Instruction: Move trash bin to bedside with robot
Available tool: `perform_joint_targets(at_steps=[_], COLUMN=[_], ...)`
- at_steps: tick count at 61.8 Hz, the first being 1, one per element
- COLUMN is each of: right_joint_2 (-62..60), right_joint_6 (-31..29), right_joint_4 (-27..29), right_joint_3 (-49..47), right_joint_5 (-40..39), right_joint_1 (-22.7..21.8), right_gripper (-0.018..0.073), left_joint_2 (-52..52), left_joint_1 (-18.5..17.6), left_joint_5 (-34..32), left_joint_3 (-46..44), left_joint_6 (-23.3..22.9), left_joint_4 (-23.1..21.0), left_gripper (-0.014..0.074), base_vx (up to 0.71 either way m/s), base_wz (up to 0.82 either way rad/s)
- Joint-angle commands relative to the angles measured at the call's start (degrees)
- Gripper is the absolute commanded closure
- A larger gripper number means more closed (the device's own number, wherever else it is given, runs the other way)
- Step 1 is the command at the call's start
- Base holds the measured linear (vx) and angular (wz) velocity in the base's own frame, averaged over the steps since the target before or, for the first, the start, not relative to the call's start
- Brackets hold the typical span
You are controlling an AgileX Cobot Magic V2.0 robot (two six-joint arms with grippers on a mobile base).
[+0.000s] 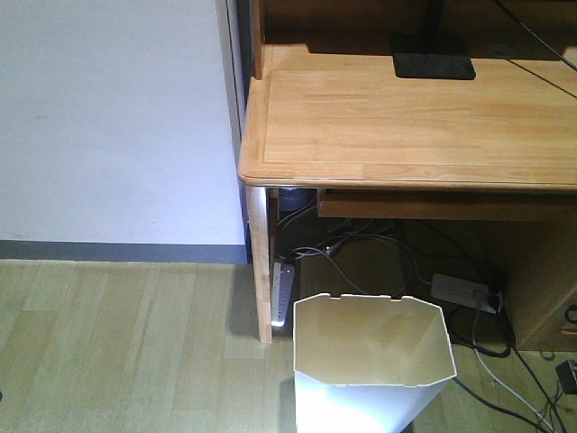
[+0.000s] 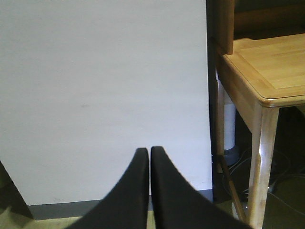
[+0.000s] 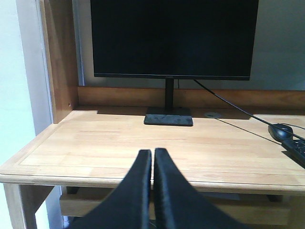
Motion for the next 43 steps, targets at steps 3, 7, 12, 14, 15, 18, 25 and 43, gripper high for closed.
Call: perform_joint_targets(at_steps=[3, 7, 12, 14, 15, 18, 25, 43], right_joint_2=[-0.69, -0.69, -0.69, -0.69, -0.69, -0.69, -0.69, -0.69], right_joint_6=[-0.6, -0.6, -0.6, -0.6, -0.6, -0.6, -0.6, -0.6], right_joint_4=[-0.72, -0.72, -0.72, -0.72, -0.72, -0.72, -0.72, -0.72], right_joint_3=[1.05, 1.05, 1.05, 1.05, 1.05, 1.05, 1.05, 1.05], right_joint_5=[-3.95, -3.95, -3.95, -3.95, -3.95, -3.95, -3.95, -3.95], right_joint_1=[0.12, 0.12, 0.12, 0.12, 0.12, 0.12, 0.12, 0.12], right_gripper=[0.057, 0.057, 0.057, 0.057, 0.057, 0.057, 0.057, 0.057], left_joint_2=[-0.54, -0.54, -0.54, -0.54, -0.54, -0.54, -0.54, -0.54], left_joint_1=[-0.35, -0.35, -0.35, -0.35, -0.35, -0.35, -0.35, -0.35], left_joint_5=[-4.25, -4.25, -4.25, -4.25, -4.25, -4.25, -4.25, -4.25], left_joint_3=[1.6, 1.6, 1.6, 1.6, 1.6, 1.6, 1.6, 1.6], left_joint_6=[-0.46, -0.46, -0.46, -0.46, -0.46, -0.46, -0.46, -0.46], left_joint_4=[-0.2, -0.2, -0.2, -0.2, -0.2, -0.2, -0.2, -0.2], left_gripper=[0.0602, 0.0602, 0.0602, 0.0602, 0.0602, 0.0602, 0.0602, 0.0602], base_vx=[0.0, 0.0, 0.0, 0.0, 0.0, 0.0, 0.0, 0.0], base_wz=[0.0, 0.0, 0.0, 0.0, 0.0, 0.0, 0.0, 0.0])
